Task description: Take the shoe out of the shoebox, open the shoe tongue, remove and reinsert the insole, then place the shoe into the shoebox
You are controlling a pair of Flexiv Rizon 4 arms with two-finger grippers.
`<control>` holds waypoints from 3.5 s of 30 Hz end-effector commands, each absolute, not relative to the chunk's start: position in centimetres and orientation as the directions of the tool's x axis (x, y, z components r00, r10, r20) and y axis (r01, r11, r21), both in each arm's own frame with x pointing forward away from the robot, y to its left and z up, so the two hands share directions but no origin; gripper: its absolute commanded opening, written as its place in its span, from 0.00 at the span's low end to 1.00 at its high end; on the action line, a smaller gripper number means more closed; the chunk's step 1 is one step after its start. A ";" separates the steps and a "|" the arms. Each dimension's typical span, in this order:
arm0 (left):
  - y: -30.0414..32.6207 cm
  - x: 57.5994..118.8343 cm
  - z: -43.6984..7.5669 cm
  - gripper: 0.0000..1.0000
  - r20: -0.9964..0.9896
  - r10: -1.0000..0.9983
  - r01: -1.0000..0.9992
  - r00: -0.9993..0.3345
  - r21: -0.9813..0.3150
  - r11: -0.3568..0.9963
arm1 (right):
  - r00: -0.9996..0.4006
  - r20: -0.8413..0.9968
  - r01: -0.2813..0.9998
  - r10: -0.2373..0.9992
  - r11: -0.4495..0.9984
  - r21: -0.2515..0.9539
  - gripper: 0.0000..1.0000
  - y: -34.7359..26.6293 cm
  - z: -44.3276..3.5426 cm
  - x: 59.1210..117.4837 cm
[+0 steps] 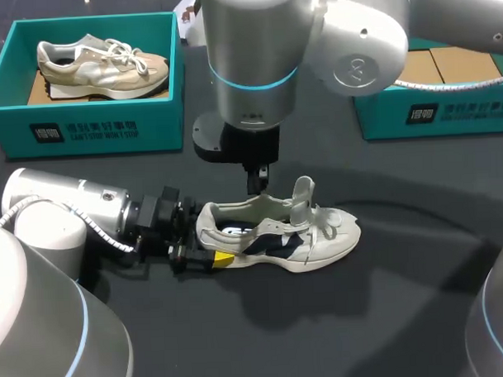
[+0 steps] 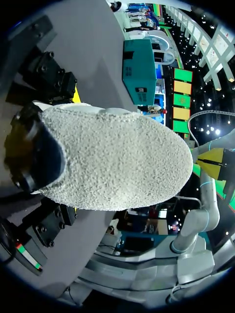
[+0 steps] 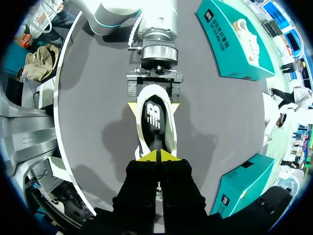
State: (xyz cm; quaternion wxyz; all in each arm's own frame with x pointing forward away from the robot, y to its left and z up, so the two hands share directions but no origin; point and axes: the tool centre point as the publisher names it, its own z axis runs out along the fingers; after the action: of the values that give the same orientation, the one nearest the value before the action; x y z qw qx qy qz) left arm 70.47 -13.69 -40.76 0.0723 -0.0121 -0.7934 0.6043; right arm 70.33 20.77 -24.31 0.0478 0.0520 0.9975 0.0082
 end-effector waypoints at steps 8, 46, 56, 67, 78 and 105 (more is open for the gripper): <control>-13.7 70.4 -40.8 0.00 0.101 0.107 -0.068 -0.989 -0.960 0.271 | -0.994 -0.087 0.065 0.065 0.998 0.005 0.00 21.6 -25.5 70.6; -13.7 70.4 -40.8 0.00 0.101 0.107 -0.068 -0.989 -0.960 0.271 | -0.998 -0.065 0.000 0.003 0.999 0.038 0.00 23.2 -35.3 71.5; -13.7 70.4 -40.8 0.00 0.101 0.107 -0.068 -0.989 -0.960 0.271 | -0.994 -0.100 0.042 0.045 0.999 0.034 0.00 21.1 -36.9 71.8; -13.7 70.4 -40.8 0.00 0.101 0.107 -0.068 -0.989 -0.960 0.271 | -0.991 -0.100 0.087 0.089 0.996 0.023 0.20 19.2 -37.3 72.0; -13.7 70.4 -40.8 0.00 0.101 0.107 -0.068 -0.989 -0.960 0.271 | -0.993 -0.060 0.102 0.103 0.994 0.024 0.39 18.7 -39.0 72.3; -13.7 70.4 -40.8 0.00 0.101 0.107 -0.068 -0.989 -0.960 0.271 | -0.970 0.175 0.178 0.170 0.984 0.029 0.05 18.8 -43.4 69.3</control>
State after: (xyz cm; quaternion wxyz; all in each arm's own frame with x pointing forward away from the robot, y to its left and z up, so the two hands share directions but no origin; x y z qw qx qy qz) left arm 70.30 -13.66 -40.84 0.0734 -0.0130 -0.7931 0.6045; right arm 71.60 18.60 -39.83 -0.0858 0.0867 0.9923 0.0209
